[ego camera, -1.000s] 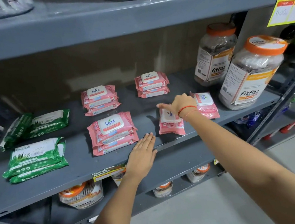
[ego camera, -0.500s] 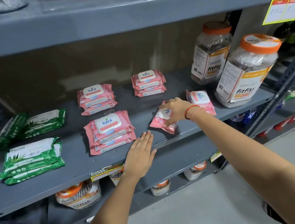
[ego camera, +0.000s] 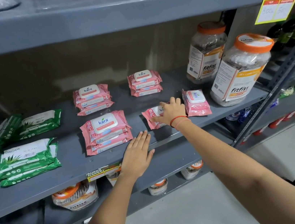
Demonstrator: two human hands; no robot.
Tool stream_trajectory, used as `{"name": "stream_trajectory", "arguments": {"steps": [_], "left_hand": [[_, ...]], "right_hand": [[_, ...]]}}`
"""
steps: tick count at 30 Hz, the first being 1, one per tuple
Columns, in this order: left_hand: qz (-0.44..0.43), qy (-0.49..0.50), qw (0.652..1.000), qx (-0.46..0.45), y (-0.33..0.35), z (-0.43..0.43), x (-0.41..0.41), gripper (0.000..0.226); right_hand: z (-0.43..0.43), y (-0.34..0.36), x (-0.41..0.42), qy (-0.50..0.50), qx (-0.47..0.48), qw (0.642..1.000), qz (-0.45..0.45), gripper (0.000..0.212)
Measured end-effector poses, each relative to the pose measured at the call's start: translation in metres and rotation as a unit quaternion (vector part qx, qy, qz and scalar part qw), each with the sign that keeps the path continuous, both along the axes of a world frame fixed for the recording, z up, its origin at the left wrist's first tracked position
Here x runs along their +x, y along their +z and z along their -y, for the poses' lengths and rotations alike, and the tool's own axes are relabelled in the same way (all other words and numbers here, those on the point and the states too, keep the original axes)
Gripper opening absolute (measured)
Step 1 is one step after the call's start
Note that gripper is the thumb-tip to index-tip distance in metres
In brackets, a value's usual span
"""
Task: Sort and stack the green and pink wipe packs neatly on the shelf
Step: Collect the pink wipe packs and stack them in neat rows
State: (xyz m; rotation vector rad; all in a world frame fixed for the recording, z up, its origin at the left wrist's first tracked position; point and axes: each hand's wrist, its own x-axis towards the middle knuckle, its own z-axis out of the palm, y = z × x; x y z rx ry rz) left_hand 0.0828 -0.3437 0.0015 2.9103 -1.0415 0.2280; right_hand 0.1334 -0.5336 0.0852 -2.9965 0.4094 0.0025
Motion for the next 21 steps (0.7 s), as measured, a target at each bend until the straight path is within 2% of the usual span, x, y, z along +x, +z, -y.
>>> {"name": "stream_trajectory", "arguments": {"steps": [6, 9, 11, 13, 16, 19, 21], "left_hand": [[0.001, 0.002, 1.0, 0.005, 0.0, 0.0, 0.0, 0.06], [-0.003, 0.0, 1.0, 0.004, -0.001, -0.001, 0.0, 0.061], [0.0, -0.001, 1.0, 0.002, -0.001, -0.001, 0.001, 0.061], [0.0, -0.001, 1.0, 0.003, -0.001, -0.001, 0.001, 0.061], [0.001, 0.001, 1.0, -0.007, 0.0, -0.001, -0.001, 0.061], [0.0, 0.0, 1.0, -0.017, 0.0, 0.0, -0.002, 0.06], [0.002, 0.001, 1.0, -0.014, 0.0, 0.0, -0.002, 0.061]], "right_hand": [[0.003, 0.003, 0.001, 0.007, 0.015, 1.0, -0.01, 0.08], [0.021, 0.009, 0.001, -0.003, 0.089, 0.996, -0.02, 0.09], [0.044, 0.018, 0.002, -0.047, 0.123, 0.991, 0.024, 0.088], [0.07, 0.023, 0.002, -0.107, 0.085, 0.989, 0.061, 0.083], [0.099, 0.023, -0.001, -0.202, 0.076, 0.976, 0.025, 0.094], [0.109, 0.016, 0.001, -0.243, 0.145, 0.959, -0.014, 0.106], [0.11, 0.01, 0.005, -0.251, 0.188, 0.95, -0.004, 0.101]]}}
